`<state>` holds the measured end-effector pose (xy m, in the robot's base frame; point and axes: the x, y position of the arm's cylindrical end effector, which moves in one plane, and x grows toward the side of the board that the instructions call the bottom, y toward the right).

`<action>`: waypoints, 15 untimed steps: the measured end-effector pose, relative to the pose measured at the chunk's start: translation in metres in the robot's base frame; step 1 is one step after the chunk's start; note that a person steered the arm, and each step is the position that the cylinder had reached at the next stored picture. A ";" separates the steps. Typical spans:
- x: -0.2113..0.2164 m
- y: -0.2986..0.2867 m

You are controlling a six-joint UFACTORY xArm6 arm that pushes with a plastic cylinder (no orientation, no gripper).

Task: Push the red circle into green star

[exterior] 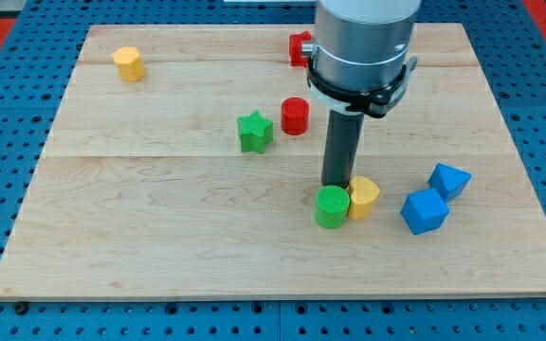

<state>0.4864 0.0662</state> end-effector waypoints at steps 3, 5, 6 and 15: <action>-0.104 -0.021; -0.154 -0.103; -0.168 -0.128; -0.048 -0.064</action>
<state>0.4383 0.0019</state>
